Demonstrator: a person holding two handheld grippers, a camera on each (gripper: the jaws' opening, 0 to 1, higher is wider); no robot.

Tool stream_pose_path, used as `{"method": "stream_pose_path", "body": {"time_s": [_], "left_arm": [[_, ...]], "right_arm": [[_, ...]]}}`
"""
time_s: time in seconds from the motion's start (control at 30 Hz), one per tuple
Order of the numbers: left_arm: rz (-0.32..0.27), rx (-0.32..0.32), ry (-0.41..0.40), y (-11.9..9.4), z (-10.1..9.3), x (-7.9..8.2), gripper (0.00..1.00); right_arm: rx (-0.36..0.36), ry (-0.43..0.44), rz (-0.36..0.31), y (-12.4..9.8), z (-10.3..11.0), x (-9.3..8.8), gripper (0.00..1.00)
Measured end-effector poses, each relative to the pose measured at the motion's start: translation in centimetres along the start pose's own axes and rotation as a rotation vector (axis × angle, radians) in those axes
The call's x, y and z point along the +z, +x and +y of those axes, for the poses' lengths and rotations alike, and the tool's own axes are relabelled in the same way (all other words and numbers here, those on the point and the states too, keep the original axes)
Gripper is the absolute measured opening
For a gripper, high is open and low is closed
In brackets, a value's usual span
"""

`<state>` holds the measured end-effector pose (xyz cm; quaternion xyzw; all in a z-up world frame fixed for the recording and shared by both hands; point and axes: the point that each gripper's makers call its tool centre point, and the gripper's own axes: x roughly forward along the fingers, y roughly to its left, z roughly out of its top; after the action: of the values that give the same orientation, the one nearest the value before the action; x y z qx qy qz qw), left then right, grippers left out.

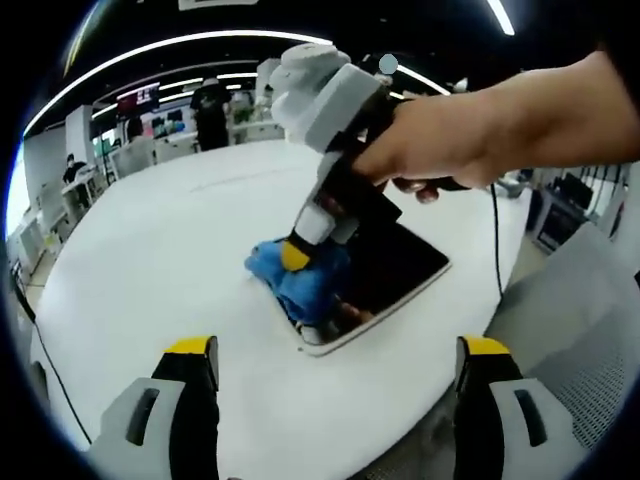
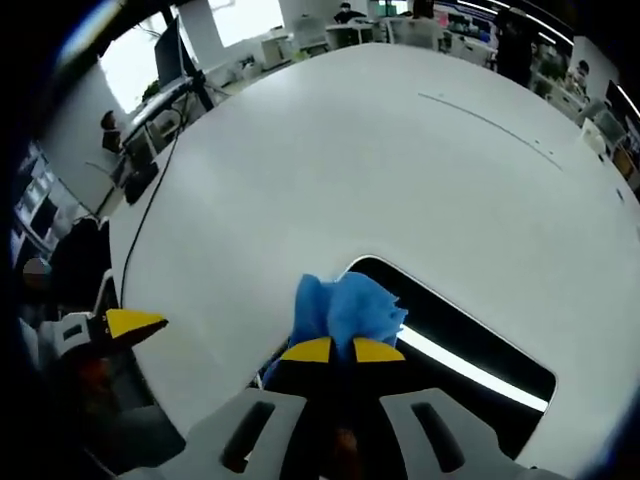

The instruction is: Wipe the mirror surface with the cleaning cloth until all visible marks leave the cleaned area.

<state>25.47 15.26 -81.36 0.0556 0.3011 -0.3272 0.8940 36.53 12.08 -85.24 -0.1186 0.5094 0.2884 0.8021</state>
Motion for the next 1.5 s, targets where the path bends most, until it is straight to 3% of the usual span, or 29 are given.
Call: {"method": "stream_pose_path", "body": {"time_s": [0.5,1.5], "left_arm": [[-0.002,0.011,-0.024,-0.1,0.4,-0.1,0.99],[0.015,-0.007,-0.019,0.1,0.0,-0.4,0.99]], "right_arm": [[0.007,0.025,0.005,-0.6,-1.0,-1.0,0.00],[0.026,0.072,0.025,-2.9,-5.8,-4.4,0.00]]}}
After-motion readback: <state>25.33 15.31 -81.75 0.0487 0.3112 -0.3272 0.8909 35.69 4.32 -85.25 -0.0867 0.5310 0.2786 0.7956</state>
